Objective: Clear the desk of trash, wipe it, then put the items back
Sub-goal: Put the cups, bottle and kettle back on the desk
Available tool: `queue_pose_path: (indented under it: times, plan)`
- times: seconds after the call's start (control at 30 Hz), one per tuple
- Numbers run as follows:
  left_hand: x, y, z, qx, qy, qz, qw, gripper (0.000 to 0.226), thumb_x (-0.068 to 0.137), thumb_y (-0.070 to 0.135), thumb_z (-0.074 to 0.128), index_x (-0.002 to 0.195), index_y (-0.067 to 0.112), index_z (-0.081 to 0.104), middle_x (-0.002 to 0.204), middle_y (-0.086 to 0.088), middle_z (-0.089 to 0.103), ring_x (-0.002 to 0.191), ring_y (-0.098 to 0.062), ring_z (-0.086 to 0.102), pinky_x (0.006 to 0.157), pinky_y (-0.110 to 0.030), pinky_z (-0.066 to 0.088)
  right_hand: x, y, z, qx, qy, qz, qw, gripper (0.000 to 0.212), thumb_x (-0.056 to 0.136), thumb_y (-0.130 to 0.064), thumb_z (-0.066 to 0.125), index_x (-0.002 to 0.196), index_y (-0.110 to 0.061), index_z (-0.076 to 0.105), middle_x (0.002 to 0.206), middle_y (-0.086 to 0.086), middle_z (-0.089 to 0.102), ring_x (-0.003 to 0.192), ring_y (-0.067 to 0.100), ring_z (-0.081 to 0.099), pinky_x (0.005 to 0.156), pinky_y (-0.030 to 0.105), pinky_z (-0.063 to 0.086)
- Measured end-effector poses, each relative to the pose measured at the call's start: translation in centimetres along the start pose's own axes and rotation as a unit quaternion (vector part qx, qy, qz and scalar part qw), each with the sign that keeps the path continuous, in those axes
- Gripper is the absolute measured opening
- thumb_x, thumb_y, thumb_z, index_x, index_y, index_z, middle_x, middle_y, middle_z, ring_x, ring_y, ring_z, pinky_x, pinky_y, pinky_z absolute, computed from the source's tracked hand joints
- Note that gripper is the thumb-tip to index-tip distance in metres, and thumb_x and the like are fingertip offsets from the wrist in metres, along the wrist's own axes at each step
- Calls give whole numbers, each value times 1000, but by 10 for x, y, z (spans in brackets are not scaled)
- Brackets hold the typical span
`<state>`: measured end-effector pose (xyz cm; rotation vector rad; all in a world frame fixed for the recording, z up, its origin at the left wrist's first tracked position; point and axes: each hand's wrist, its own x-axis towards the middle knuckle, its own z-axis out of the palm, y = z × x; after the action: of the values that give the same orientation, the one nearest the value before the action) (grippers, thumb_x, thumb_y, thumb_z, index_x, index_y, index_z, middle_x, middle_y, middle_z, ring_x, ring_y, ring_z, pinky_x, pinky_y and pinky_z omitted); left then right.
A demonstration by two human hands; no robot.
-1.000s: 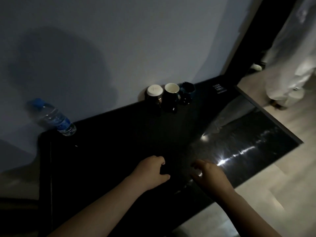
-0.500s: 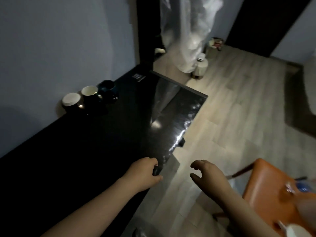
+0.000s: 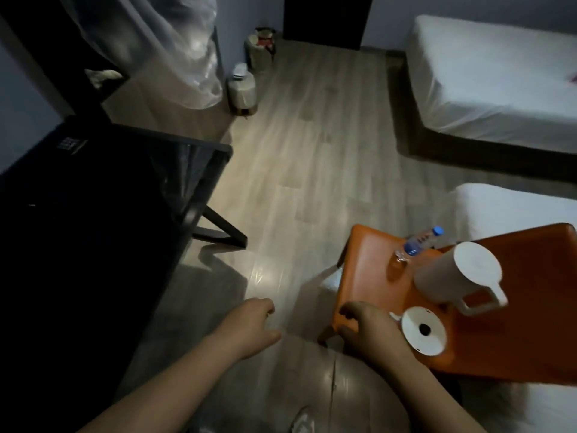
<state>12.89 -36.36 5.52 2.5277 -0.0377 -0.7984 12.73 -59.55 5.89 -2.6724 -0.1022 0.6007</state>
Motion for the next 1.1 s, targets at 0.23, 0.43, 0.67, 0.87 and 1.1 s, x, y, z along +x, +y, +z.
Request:
queue_pose_path:
  times: [0.23, 0.43, 0.67, 0.87, 1.1]
  plan:
    - [46, 83, 43, 45, -53, 25, 997, 51, 84, 42, 63, 128, 17, 55, 126, -3, 58, 113, -16, 56, 95, -29, 47, -17, 105, -16, 44, 22, 78, 996, 30, 89, -35, 60, 117, -25, 61, 114, -6, 62, 98, 8, 59, 80, 22, 51]
    - [77, 119, 60, 107, -92, 55, 988, 47, 85, 43, 61, 123, 17, 57, 120, -2, 60, 108, -14, 57, 92, -28, 48, -26, 153, -17, 92, 34, 131, 986, 25, 88, -31, 62, 112, -23, 62, 109, -5, 62, 92, 8, 61, 77, 22, 53]
    - [126, 143, 64, 150, -126, 90, 976, 46, 85, 45, 62, 121, 18, 57, 118, 0, 61, 106, -13, 57, 90, -29, 49, -13, 185, -14, 133, 49, 195, 970, 30, 89, -32, 63, 117, -24, 59, 116, -4, 61, 103, 9, 60, 82, 19, 48]
    - [184, 166, 54, 153, -146, 132, 968, 44, 86, 44, 62, 123, 21, 56, 120, 2, 61, 106, -11, 57, 89, -25, 48, 17, 204, -14, 163, 62, 260, 950, 32, 91, -31, 60, 121, -22, 59, 118, -4, 60, 101, 9, 58, 82, 19, 47]
    - [248, 194, 59, 170, -174, 185, 952, 37, 90, 38, 60, 122, 20, 56, 120, 3, 61, 100, -8, 56, 80, -20, 43, 43, 242, -1, 234, 86, 345, 905, 35, 91, -24, 60, 125, -17, 58, 119, -1, 62, 103, 10, 59, 79, 16, 43]
